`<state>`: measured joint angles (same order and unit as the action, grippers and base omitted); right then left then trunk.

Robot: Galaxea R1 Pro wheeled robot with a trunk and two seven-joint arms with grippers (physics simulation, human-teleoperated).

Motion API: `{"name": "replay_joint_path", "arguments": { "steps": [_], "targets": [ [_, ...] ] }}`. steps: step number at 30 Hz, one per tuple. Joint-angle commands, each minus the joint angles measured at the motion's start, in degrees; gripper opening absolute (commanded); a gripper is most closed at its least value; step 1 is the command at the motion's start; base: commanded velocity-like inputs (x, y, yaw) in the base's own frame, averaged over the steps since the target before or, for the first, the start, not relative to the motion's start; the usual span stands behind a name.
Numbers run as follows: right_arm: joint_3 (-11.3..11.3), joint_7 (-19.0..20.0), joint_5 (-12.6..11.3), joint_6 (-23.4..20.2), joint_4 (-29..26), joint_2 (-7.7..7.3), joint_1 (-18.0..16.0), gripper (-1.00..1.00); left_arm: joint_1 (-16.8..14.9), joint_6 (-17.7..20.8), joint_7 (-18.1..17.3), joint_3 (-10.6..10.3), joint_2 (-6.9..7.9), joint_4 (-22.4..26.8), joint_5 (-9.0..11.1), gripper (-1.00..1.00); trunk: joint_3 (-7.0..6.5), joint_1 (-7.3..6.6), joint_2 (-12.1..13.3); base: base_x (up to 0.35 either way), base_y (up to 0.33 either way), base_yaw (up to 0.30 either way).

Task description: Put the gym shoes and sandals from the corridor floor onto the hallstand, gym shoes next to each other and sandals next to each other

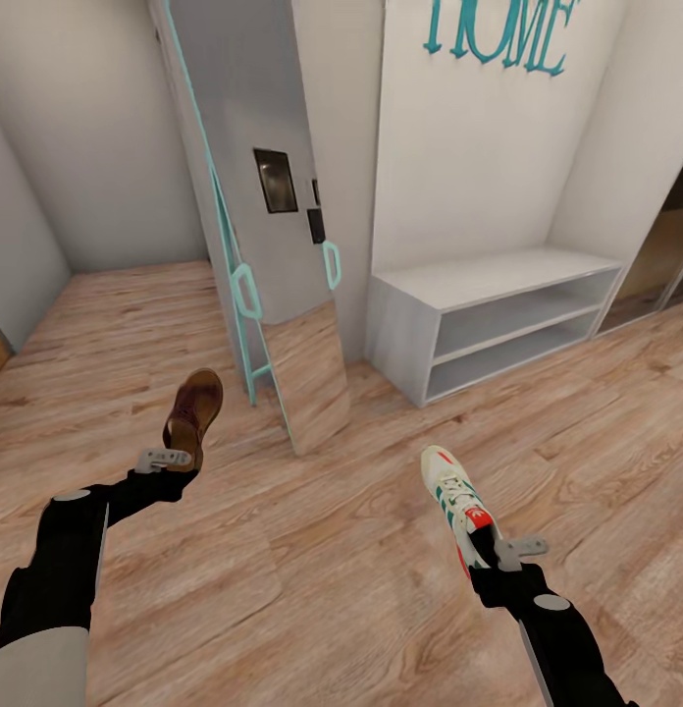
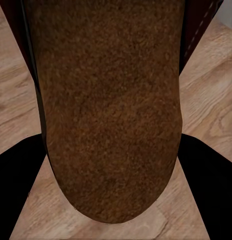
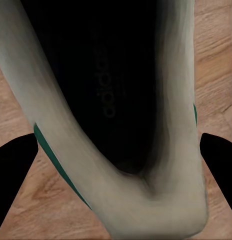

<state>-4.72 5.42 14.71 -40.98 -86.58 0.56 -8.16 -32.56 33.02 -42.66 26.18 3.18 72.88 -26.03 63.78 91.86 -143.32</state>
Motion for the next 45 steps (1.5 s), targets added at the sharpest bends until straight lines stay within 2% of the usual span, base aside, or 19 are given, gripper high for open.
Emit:
{"name": "replay_joint_path", "arguments": {
  "steps": [1,3,22,45],
  "targets": [
    [-0.1,0.6,0.6,-0.2,-0.1,0.05,0.0,-1.0,0.0,0.2,-0.5,0.1,0.0,0.0,-0.5,-1.0,-0.27,-0.03,0.0,0.0,0.0,0.0],
    [-0.1,0.6,0.6,-0.2,-0.1,0.05,0.0,-1.0,0.0,0.2,-0.5,0.1,0.0,0.1,-0.5,-1.0,-0.9,-0.09,0.0,0.0,0.0,0.0],
    [-0.1,0.5,0.6,-0.2,-0.1,0.07,0.0,-1.0,0.0,0.2,-0.5,0.1,-0.01,0.0,-0.5,-1.0,-2.69,-0.09,0.0,0.0,0.0,0.008],
    [0.0,0.4,0.6,-0.2,-0.1,0.11,0.0,-1.0,0.0,0.2,-0.5,0.1,-0.02,-1.3,-0.5,-1.0,-4.19,-0.09,0.0,0.0,0.063,0.222]
  ]
}}
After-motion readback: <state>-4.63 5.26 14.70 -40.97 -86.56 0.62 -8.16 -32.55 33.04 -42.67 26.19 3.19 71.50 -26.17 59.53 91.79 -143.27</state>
